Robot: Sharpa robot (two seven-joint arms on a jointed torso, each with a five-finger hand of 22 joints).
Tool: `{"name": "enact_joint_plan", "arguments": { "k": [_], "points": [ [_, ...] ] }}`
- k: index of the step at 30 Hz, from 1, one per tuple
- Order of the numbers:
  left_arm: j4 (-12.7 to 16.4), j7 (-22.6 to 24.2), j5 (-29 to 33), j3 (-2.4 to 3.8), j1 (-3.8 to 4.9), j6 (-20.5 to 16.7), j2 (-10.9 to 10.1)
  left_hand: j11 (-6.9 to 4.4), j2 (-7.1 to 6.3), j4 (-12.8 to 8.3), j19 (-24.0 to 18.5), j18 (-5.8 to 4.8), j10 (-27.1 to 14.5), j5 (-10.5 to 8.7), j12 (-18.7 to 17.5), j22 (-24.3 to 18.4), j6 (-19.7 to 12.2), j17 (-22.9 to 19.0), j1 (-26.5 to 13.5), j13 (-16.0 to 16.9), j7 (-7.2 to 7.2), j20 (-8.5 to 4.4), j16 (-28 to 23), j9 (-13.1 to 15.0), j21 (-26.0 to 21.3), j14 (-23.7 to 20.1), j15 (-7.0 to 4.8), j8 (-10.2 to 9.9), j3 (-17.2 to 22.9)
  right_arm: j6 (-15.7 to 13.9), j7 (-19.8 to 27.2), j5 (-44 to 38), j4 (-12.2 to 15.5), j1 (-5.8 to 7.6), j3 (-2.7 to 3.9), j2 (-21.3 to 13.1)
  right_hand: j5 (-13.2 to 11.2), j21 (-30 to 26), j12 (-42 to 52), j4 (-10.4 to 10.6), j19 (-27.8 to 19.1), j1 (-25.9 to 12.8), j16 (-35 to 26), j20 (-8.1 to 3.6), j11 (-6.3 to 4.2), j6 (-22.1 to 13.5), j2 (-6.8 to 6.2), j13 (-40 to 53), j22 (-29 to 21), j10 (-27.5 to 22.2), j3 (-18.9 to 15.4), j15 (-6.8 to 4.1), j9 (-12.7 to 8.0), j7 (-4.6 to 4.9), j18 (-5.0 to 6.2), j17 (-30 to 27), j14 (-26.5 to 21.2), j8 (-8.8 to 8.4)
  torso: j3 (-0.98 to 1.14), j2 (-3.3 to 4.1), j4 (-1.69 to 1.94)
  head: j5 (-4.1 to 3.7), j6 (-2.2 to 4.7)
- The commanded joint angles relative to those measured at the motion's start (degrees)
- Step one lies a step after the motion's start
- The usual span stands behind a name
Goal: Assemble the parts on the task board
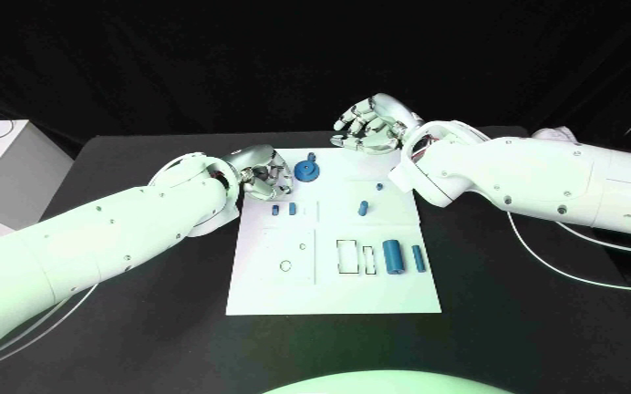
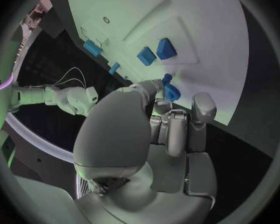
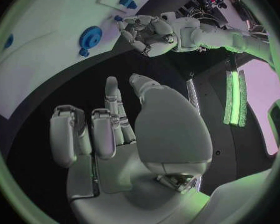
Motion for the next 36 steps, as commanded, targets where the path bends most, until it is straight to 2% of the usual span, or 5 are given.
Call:
{"name": "enact_joint_plan", "arguments": {
  "k": [1,15,23,29,36],
  "points": [
    [0.15,0.80,0.77,0.02,0.01,-0.32,0.12,-0.03,0.11,-0.10,0.32,-0.82,-0.32,0.02,-0.24,0.05,-0.27,4.24,-0.35,-0.05,0.03,-0.10,0.28,-0.07,0.22,0.72,-0.02,-0.36,0.32,0.00,0.63,-0.40,0.04,-0.03,0.02,0.06,-0.12,-0.26,0.24,-0.04,2.84,-0.42,-0.16,-0.40,-0.04,0.23,-0.16,0.06,11.64,-0.33,-0.26,-0.24,-0.06,-0.06,0.73,5.74,3.66,-0.24,-0.01,0.00,-0.04,0.04,-0.01],
    [0.29,2.08,1.61,0.02,0.01,-1.56,-0.01,0.07,-1.30,0.60,0.81,-0.96,-0.14,0.10,-0.06,0.64,-1.06,4.67,-2.08,0.01,0.07,0.02,0.30,-0.33,0.62,0.95,0.09,-1.15,-0.30,-0.01,0.66,-0.31,-0.01,-0.03,0.02,0.08,-0.12,-0.26,0.24,-0.04,2.84,-0.42,-0.16,-0.40,-0.04,0.23,-0.16,0.06,11.64,-0.33,-0.26,-0.24,-0.06,-0.06,0.73,5.74,3.66,-0.24,0.00,-0.01,-0.01,0.03,-0.06],
    [1.56,4.88,6.53,0.35,0.01,-5.53,-1.09,0.04,-2.10,1.72,2.28,-1.30,1.39,0.11,0.71,1.99,-1.66,6.05,-3.75,1.17,0.13,0.02,0.40,-0.63,1.64,1.74,0.05,-1.97,-1.01,0.01,0.68,-0.30,-0.21,-0.03,0.02,0.10,-0.12,-0.17,0.22,-0.03,2.87,-0.42,-0.14,-0.38,-0.02,0.23,-0.13,0.09,11.68,-0.61,-0.24,-0.20,-0.06,-0.04,0.71,5.78,3.67,-0.26,0.00,0.00,-0.12,0.17,-0.03],
    [4.05,7.18,20.67,2.87,0.03,-8.11,-4.00,0.14,-1.78,2.15,1.53,-1.07,-1.45,0.36,-1.17,1.17,-1.47,3.99,-3.86,-2.33,0.23,0.02,0.14,-0.68,0.99,0.68,0.11,-2.20,-0.69,0.09,0.68,-0.30,-0.50,-0.03,0.02,-0.09,-0.11,-0.06,-0.07,-0.26,2.92,-0.03,-0.08,-0.35,0.04,0.28,-0.14,-0.01,11.73,-1.33,-0.05,-0.16,-0.05,0.00,0.68,5.87,3.69,-0.25,0.01,-0.07,-0.03,0.03,0.09],
    [7.33,7.08,30.80,5.09,0.53,-7.60,-9.16,1.04,-1.76,2.12,-4.00,0.39,-10.82,0.42,-11.83,-4.71,-1.90,-4.41,-3.03,-16.43,1.07,0.53,-2.00,-0.54,-4.37,-4.14,0.93,-2.99,1.04,1.16,0.34,-1.84,-0.96,-0.03,0.01,-0.58,-0.34,0.47,-2.14,-2.21,3.12,3.21,0.07,-0.29,0.14,0.56,-0.37,-1.79,11.97,-2.37,2.09,-0.08,-0.06,0.13,0.57,6.11,3.79,-0.27,0.06,-0.13,0.11,0.11,0.26]
  ]
}}
